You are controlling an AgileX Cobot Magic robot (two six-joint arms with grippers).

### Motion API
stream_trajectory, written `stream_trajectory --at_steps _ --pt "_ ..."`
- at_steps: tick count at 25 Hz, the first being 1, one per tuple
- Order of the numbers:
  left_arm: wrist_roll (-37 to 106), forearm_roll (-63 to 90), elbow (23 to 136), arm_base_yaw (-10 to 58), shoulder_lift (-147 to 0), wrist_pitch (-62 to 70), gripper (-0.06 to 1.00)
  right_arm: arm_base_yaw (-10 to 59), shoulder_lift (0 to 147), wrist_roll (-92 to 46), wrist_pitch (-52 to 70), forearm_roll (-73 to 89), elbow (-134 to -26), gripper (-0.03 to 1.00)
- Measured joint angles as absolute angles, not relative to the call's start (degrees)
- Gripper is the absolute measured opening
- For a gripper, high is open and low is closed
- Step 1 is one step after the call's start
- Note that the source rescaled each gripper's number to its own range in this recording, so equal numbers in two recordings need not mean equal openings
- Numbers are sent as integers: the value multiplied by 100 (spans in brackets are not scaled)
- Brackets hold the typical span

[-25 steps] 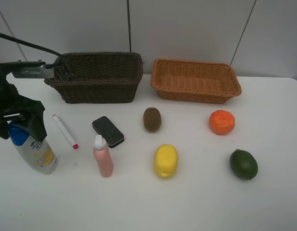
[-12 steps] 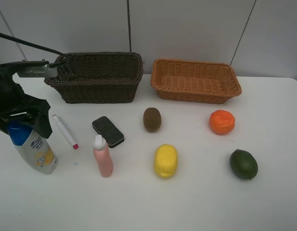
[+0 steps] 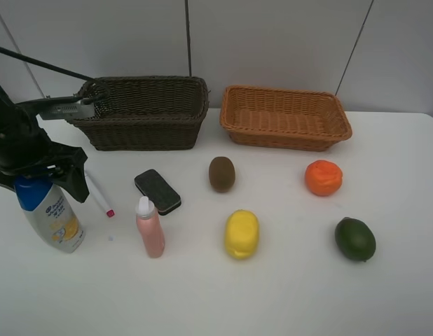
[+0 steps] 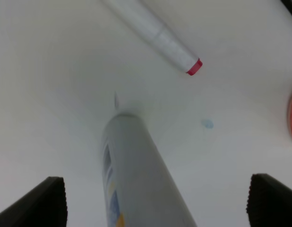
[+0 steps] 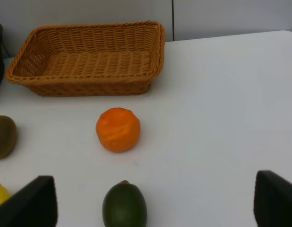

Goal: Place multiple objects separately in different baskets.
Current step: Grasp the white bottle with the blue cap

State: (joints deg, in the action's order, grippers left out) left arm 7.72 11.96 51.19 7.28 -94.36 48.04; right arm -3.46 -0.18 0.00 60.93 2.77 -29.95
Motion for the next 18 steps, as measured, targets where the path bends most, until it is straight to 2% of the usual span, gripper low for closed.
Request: stream_trajectory --at_steps 3,4,6,9,10,18 --pt "697 1210 5138 728 -9447 4842 99 -346 -18 0 6093 277 -2995 96" --pt "656 1210 5138 728 -9455 4863 95 -346 -18 0 6093 277 -2995 96" --pt "572 1210 5138 728 -9454 4924 78 -346 -18 0 6093 277 -2995 96" --pt "473 1047 5171 734 -9447 5147 35 -346 -18 0 6093 277 -2995 96" --pt "410 1003 5198 727 -9447 5186 29 -346 -18 0 6093 277 -2995 96" --pt "215 832 5852 726 -9553 5942 29 -346 -18 0 6093 277 -2995 96"
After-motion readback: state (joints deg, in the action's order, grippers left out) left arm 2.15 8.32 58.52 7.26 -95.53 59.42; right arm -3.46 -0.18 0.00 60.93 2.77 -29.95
